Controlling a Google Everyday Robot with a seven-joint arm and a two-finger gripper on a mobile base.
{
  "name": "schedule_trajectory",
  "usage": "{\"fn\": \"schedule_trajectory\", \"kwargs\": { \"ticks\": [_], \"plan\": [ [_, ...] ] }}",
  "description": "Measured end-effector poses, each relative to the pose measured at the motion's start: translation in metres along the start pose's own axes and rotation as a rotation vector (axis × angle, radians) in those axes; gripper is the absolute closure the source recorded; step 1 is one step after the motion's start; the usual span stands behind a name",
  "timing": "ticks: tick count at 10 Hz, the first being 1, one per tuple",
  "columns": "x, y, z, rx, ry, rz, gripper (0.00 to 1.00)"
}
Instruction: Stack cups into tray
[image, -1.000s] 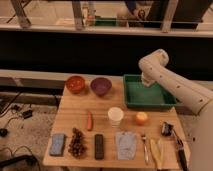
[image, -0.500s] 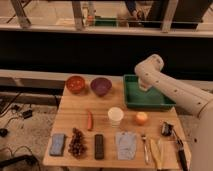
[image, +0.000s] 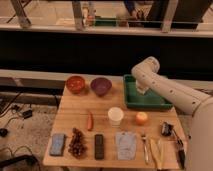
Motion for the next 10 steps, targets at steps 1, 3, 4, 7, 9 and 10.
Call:
{"fn": "schedule_trajectory", "kwargs": {
  "ticks": [1, 3, 4, 7, 9, 10],
  "plan": [
    [0.001, -0.001, 0.003, -0.011, 0.0, 0.024, 0.98],
    [0.003, -0.002, 0.008, -0.042, 0.01, 0.07, 0.98],
    [0.003, 0.0, 0.01, -0.058, 0.011, 0.09, 0.98],
    [0.003, 0.003, 0.02, -0.093, 0.017, 0.127, 0.98],
    [0.003, 0.002, 0.023, -0.113, 0.014, 0.15, 0.98],
    [0.003, 0.001, 0.025, -0.122, 0.012, 0.157, 0.98]
  ]
}}
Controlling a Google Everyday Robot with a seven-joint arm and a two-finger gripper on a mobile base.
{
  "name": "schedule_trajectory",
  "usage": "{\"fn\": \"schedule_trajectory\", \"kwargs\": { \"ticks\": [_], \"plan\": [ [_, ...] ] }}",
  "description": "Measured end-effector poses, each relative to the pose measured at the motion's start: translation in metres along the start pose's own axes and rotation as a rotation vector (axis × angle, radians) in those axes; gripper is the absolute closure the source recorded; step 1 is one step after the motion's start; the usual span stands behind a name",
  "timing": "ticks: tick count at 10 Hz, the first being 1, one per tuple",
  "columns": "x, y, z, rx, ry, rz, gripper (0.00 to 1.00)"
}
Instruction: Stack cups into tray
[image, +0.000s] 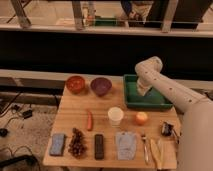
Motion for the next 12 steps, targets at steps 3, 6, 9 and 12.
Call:
{"fn": "schedule_trajectory", "kwargs": {
  "ticks": [3, 6, 9, 12],
  "plan": [
    [0.0, -0.006, 0.001, -0.038, -0.011, 0.039, 0.98],
    [0.002, -0.013, 0.0, -0.075, -0.021, 0.083, 0.98],
    [0.003, -0.017, 0.003, -0.089, -0.021, 0.095, 0.98],
    [-0.007, -0.016, 0.01, -0.075, -0.039, 0.027, 0.98]
  ]
}}
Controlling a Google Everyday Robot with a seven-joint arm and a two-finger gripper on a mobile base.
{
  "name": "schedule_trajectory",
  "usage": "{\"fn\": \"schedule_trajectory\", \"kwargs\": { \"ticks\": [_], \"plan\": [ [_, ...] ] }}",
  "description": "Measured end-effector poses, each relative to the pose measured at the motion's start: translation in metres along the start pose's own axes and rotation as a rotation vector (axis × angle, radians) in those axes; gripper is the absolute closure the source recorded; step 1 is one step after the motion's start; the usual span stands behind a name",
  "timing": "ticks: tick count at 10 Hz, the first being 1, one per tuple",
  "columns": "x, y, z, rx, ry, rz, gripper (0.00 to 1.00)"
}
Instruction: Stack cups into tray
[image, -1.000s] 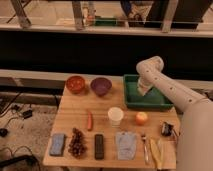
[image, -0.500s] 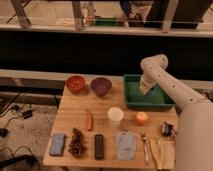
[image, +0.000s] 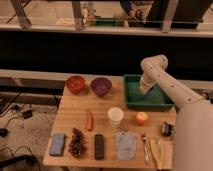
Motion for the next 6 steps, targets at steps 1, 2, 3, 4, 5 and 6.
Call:
{"fn": "schedule_trajectory", "kwargs": {
  "ticks": [1, 2, 3, 4, 5, 6],
  "plan": [
    [-0.002, 0.0, 0.004, 0.003, -0.002, -0.022, 0.98],
    [-0.003, -0.002, 0.007, 0.006, -0.003, -0.033, 0.98],
    [-0.003, -0.003, 0.011, 0.008, -0.003, -0.044, 0.98],
    [-0.003, -0.004, 0.014, 0.011, -0.001, -0.05, 0.98],
    [-0.003, -0.004, 0.015, 0.011, 0.0, -0.051, 0.98],
    [-0.004, -0.004, 0.014, 0.011, -0.001, -0.051, 0.98]
  ]
}}
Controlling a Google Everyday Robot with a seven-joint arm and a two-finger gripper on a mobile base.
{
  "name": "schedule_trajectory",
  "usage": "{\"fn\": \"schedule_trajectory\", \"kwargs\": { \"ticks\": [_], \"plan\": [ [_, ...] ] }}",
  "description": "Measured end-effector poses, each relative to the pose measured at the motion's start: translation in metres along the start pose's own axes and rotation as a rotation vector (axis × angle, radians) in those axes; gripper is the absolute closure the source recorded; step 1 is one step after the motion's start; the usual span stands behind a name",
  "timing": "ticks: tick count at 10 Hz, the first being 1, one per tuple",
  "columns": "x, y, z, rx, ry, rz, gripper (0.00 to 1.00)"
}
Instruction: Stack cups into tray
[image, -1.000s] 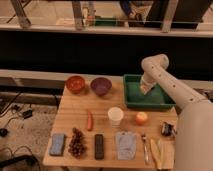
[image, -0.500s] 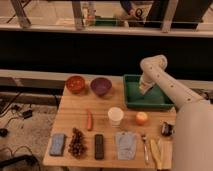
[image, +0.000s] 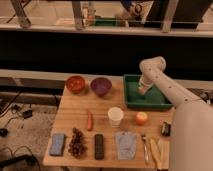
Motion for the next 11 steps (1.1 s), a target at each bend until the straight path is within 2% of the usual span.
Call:
{"fn": "schedule_trajectory", "kwargs": {
  "ticks": [3, 4, 7, 9, 10, 11],
  "plan": [
    [0.0005, -0.0003, 0.0001, 0.0, 0.001, 0.001, 0.95],
    [0.0006, -0.0004, 0.0001, 0.001, 0.001, 0.001, 0.77],
    [0.0013, -0.0006, 0.0003, 0.0, 0.001, 0.001, 0.44],
    [0.0018, -0.0009, 0.0003, 0.001, 0.002, 0.002, 0.26],
    [0.0018, -0.0009, 0.0003, 0.001, 0.002, 0.002, 0.2],
    [0.0017, -0.0009, 0.0002, 0.001, 0.001, 0.002, 0.2]
  ]
}}
